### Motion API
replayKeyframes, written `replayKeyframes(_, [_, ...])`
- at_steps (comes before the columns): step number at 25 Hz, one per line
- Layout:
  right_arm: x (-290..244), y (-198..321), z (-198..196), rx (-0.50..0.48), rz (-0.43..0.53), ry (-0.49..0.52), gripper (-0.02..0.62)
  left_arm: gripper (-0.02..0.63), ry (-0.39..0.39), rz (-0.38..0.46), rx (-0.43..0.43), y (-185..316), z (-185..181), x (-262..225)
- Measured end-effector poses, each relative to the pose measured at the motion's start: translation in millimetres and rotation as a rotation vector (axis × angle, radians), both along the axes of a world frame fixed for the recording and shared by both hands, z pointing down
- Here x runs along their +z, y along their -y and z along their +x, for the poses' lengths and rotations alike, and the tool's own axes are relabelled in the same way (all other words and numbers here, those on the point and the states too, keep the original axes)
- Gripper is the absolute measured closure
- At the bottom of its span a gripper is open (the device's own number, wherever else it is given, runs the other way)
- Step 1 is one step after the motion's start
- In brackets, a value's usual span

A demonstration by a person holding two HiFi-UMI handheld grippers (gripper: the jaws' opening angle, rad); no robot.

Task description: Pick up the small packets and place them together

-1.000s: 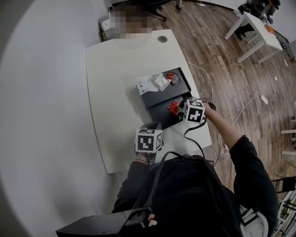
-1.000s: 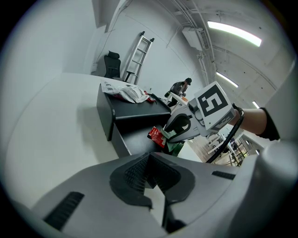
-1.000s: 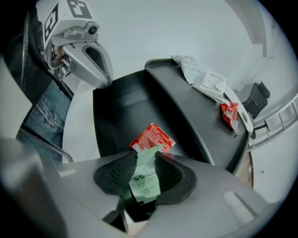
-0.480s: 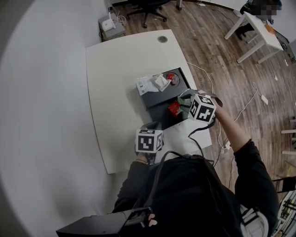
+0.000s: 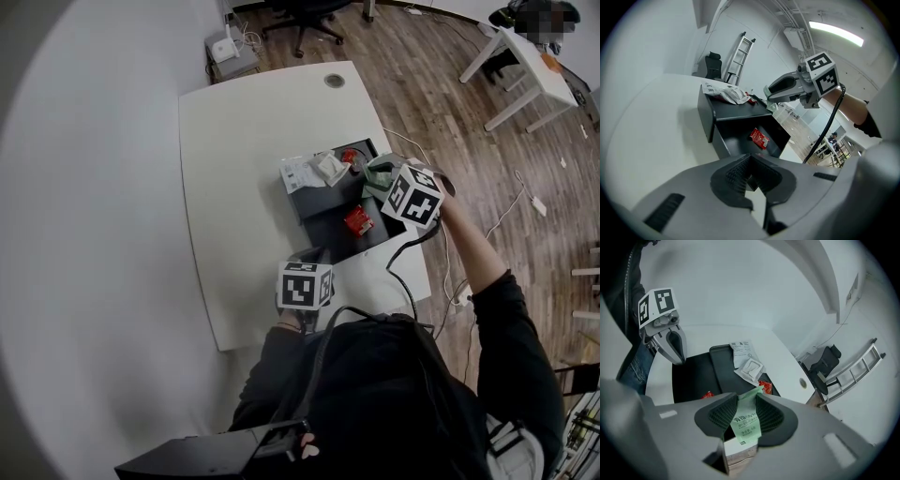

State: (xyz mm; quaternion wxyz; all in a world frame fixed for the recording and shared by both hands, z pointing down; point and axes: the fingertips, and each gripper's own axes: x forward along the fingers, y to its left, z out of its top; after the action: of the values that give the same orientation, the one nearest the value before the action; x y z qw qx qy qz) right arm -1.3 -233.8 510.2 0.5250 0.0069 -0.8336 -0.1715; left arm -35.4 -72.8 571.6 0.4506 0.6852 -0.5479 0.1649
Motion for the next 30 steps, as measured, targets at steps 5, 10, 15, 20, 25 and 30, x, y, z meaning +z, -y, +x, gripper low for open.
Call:
replayKeyframes(5, [3.8,9.7,-12.7,-0.013,0.004,-0.004,0.468,0.606,-0.004,0.001,-0.003,-0.1,0.1,0.7])
replayKeyframes(10, [14.8,11.1,-21.4,-0.033,-0.018,-0.027,0.467,0.606,-0.01,-0.003,-0.006,-0.3,-0.3,1.5])
replayKeyframes(15, [19.9,11.3,-24.0,-0.039,-0.03,-0.035,0.466,0.606,-0.014,-0.001,-0.008,-0.6,-0.7,0.0])
replayKeyframes(20, [22.0,12.7,-26.2,-0.035,-0.055,-0.026,0.463,0.606,-0.01,-0.004,-0.007,-0.6,-1.0,-0.9])
replayKeyframes(25, [22.5,15.1,-29.6,-0.001,-0.081,0.004,0.446,0.606,-0.006,-0.004,-0.005,-0.6,-0.8,-0.4])
replayKeyframes(30, [23.9,16.2,-30.2,-0.008,-0.076,0.01,0.446,0.606,-0.006,-0.006,-0.004,-0.5,-0.1,-0.8])
